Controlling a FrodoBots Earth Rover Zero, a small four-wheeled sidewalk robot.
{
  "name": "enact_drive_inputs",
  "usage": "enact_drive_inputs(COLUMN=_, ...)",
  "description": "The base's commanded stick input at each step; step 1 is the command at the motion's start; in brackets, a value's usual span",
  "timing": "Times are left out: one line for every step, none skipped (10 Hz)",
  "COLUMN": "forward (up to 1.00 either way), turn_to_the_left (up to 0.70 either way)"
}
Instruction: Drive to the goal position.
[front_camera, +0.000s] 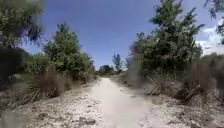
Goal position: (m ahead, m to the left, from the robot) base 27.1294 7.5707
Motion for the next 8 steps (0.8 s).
enact_drive_inputs(forward=0.45, turn_to_the_left=0.02)
enact_drive_inputs(forward=0.45, turn_to_the_left=0.02)
enact_drive_inputs(forward=0.45, turn_to_the_left=0.02)
enact_drive_inputs(forward=0.45, turn_to_the_left=0.02)
enact_drive_inputs(forward=0.45, turn_to_the_left=0.02)
enact_drive_inputs(forward=0.45, turn_to_the_left=0.02)
enact_drive_inputs(forward=0.45, turn_to_the_left=0.02)
enact_drive_inputs(forward=0.45, turn_to_the_left=0.02)
